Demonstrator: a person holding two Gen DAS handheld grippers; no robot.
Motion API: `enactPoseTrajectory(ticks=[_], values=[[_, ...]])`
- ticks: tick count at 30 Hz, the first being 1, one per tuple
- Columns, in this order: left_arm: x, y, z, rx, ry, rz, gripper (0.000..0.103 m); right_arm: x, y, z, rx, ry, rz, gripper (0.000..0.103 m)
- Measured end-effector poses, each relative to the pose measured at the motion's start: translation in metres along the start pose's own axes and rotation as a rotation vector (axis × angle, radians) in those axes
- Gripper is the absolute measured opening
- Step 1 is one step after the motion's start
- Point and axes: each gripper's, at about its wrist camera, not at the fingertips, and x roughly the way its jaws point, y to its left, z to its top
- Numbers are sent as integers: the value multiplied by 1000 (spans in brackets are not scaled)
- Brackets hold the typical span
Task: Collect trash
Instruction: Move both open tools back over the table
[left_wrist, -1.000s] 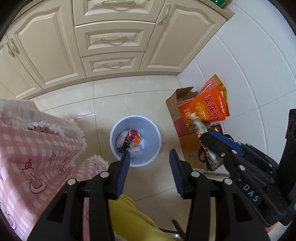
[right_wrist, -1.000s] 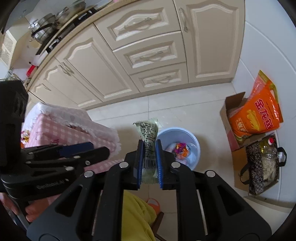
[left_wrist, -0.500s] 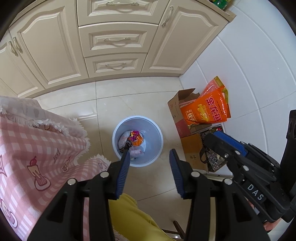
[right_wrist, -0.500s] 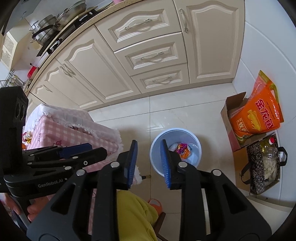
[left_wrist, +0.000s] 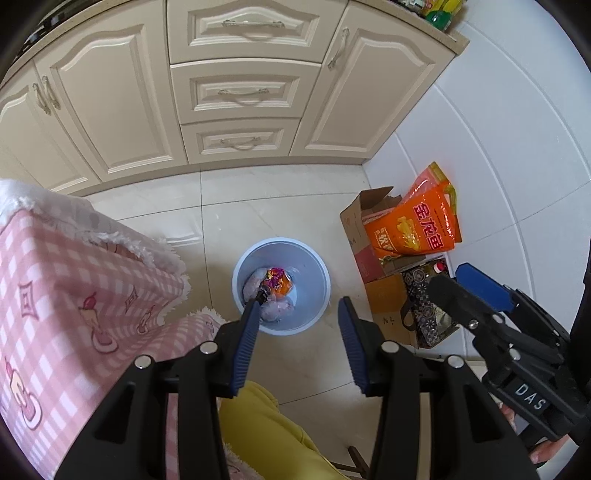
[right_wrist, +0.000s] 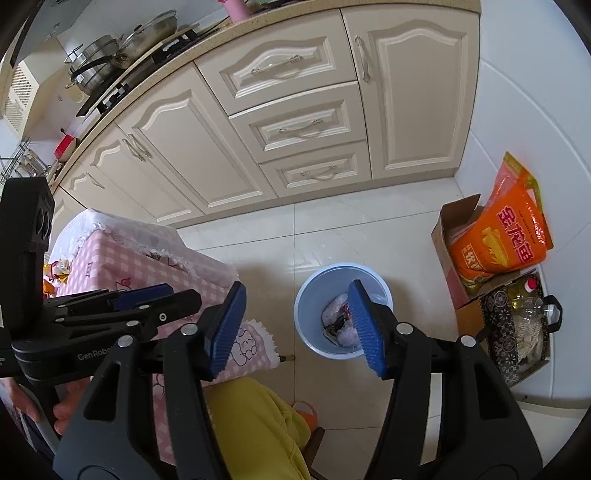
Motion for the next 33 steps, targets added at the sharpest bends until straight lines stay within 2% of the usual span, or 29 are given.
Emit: enactPoseTrajectory(ticks=[6, 13, 24, 33], values=[[-23, 7, -14, -13, -30, -7, 49, -19, 20, -6, -34, -31, 11, 66], [-68, 15, -33, -18, -116, -2, 58, -44, 51, -15, -69, -67, 23, 80], [-138, 47, -78, -50, -244, 30, 61, -78, 114, -33, -171, -121, 61, 84], [-181, 105, -123, -146, -312, 68, 64, -75, 181, -53, -276, -99, 104, 87]])
